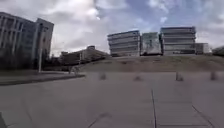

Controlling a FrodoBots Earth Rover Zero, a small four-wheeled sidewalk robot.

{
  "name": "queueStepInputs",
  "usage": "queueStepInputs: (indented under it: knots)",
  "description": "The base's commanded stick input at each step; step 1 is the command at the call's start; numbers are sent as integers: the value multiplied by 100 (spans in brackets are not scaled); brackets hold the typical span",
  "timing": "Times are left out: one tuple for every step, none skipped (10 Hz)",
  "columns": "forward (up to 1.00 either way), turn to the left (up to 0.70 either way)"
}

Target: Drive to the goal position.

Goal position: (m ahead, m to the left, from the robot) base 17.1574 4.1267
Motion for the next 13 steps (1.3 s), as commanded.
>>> queueStepInputs:
  knots:
    - [70, 4]
    - [70, 0]
    - [70, 0]
    - [70, 0]
    - [70, 0]
    - [70, 0]
    - [70, 0]
    - [70, -7]
    - [70, -24]
    - [70, -25]
    - [70, -27]
    - [70, -27]
    - [70, -27]
